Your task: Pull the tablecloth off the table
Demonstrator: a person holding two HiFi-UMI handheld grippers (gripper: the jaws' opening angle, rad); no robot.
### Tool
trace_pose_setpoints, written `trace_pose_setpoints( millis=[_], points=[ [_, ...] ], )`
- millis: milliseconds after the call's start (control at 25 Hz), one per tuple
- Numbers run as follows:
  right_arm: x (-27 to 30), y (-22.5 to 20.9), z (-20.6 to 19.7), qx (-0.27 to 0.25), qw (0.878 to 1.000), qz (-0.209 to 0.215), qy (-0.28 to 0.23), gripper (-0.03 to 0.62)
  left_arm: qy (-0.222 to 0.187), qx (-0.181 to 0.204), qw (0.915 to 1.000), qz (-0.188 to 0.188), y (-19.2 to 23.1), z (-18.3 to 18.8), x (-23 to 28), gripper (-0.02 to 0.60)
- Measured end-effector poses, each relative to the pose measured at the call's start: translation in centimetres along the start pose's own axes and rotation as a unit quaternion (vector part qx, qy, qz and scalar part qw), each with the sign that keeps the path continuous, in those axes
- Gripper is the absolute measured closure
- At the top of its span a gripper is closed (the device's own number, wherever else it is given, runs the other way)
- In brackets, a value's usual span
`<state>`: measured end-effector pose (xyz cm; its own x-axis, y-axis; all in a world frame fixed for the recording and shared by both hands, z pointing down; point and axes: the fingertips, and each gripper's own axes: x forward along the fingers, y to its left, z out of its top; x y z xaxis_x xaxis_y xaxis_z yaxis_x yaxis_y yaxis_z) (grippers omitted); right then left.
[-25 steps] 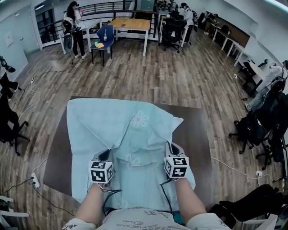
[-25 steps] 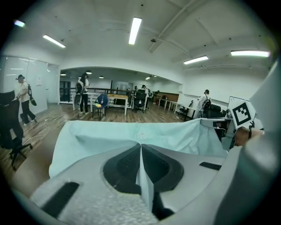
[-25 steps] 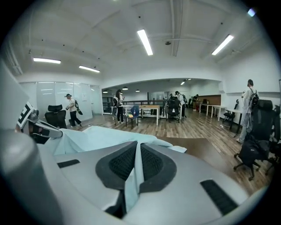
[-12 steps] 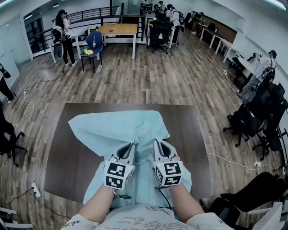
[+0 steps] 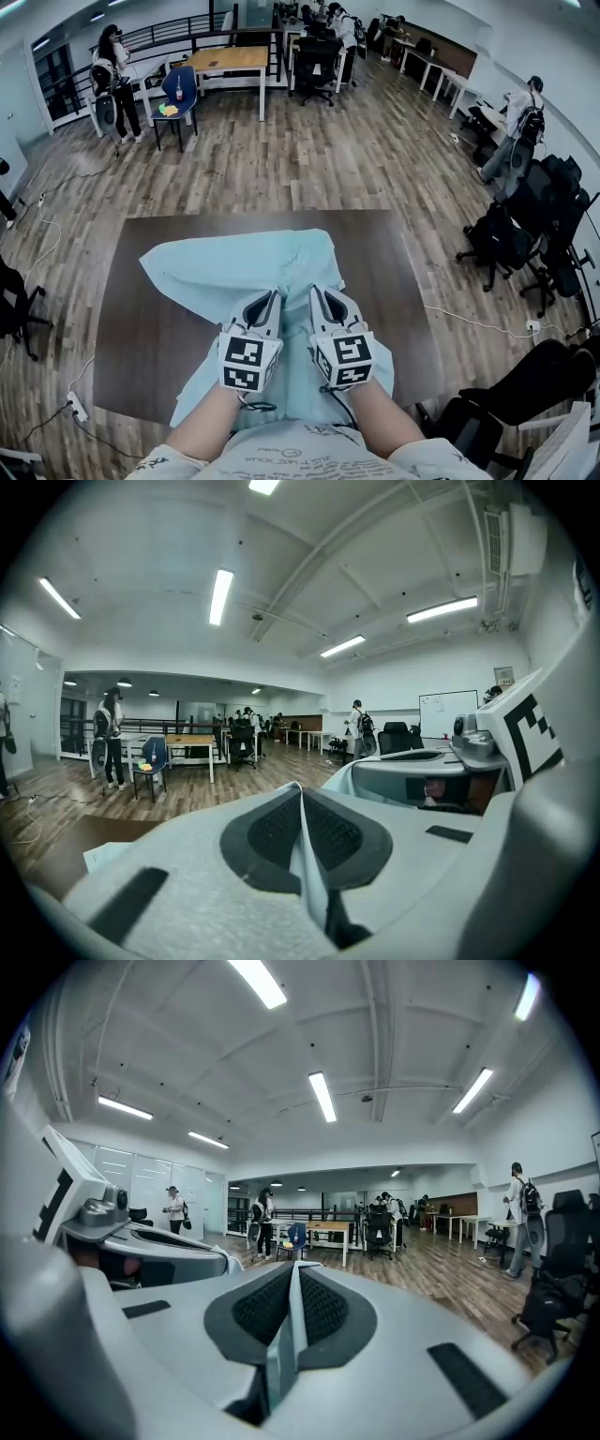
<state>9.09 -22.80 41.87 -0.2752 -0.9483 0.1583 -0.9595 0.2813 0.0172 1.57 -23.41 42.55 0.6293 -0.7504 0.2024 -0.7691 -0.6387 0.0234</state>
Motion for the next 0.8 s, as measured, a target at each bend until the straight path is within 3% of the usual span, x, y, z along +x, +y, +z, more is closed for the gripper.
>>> trace_pose_setpoints(
  millis=[200,800],
  points=[
    [0.0,0.0,0.1,0.006,1.0,-0.003,0.002,0.581,-0.002,0.004,1.0,0.002,0.1,0.0,0.0,0.572],
    [0.7,0.3,-0.9,0.023,1.0,0.01,0.015,0.58,0.009,-0.043,0.999,0.0,1.4,-1.2,0.6,0.571]
  ],
)
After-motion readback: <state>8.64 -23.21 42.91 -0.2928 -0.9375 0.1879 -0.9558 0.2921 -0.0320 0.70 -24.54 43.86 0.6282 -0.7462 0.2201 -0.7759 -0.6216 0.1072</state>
